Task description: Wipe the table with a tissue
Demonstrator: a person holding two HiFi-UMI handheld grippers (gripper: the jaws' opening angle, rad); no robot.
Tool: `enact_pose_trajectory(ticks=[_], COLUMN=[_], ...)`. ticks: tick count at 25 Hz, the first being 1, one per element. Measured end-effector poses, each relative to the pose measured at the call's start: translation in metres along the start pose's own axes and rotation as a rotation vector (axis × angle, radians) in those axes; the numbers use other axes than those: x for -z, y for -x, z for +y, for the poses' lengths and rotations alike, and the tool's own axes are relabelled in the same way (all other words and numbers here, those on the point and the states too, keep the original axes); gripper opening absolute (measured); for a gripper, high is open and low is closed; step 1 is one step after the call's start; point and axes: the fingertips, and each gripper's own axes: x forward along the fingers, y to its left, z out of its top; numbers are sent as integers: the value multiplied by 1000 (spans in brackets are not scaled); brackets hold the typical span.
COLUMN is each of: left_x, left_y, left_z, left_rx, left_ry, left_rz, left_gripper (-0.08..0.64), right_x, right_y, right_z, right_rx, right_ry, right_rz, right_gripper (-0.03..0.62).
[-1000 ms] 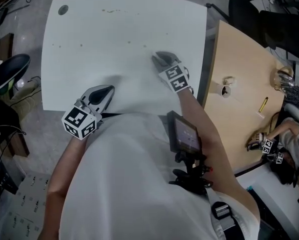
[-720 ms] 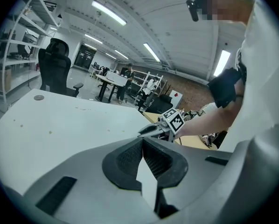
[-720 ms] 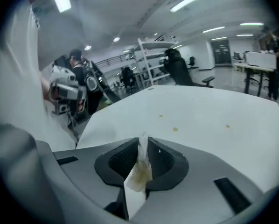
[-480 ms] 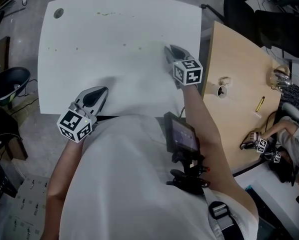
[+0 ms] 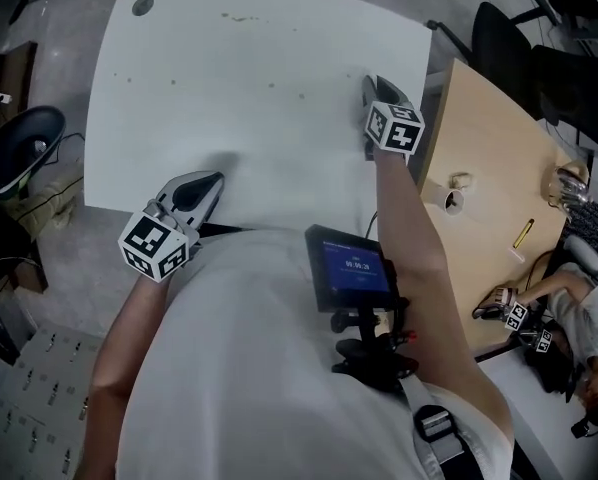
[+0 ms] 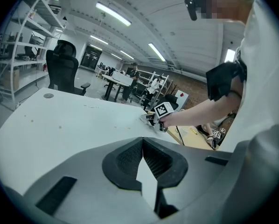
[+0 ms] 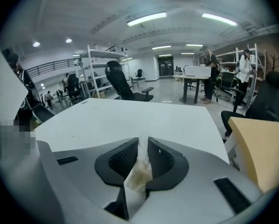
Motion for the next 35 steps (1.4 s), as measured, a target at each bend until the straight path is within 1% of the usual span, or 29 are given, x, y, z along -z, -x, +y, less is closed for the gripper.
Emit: enact_pose_trajectory(ticks=[2,5,7,10,13,15,17,18,19,20,21,22,23,26,28,30,32,33,35], left_x=[1,2,4,4,3,5,5,4,3,2,1,0,-1,0,0,0,-1,-1,0], left_y=[1,2,3,3,2,0,-3,-4,-6,-7,-7,-8,-8,-8,-10,-11,-11,-10,-10], left_z=[0,0,0,3,3,1,-1,-2,-3,-4,-4,-4,-3,-3,-6,-9,-12,-12,-13], left_rx=[-5,-5,-4,2,10,21,32,36,39,41,42,42,41,35,33,33,32,30,25], left_ry=[5,9,12,12,9,7,1,-2,-5,-8,-11,-13,-15,-18,-20,-22,-23,-24,-26], left_rz=[-4,-5,-1,1,6,14,20,21,21,20,20,19,17,19,20,18,16,17,21], left_gripper=[6,6,6,6,6,6,6,6,6,6,6,6,6,6,6,6,6,6,6], right_x=[1,3,3,3,5,11,19,22,22,19,14,9,5,6,11,17,21,23,28], right_y=[-6,-10,-12,-15,-16,-13,-7,-3,2,6,10,13,15,12,7,1,-2,-2,1], right_z=[0,7,19,34,60,84,105,112,114,111,103,93,82,53,44,45,52,59,77], right_rx=[22,51,33,-20,-117,-208,-320,-383,-434,-455,-442,-405,-353,-175,-98,-66,-63,-83,-159], right_ry=[18,16,36,69,128,193,218,199,157,103,59,44,64,225,289,312,331,342,371], right_rz=[4,4,7,19,34,52,81,98,105,95,72,49,38,67,95,123,134,135,148], right_gripper=[65,64,64,64,64,64,64,64,64,64,64,64,64,64,64,64,64,64,64])
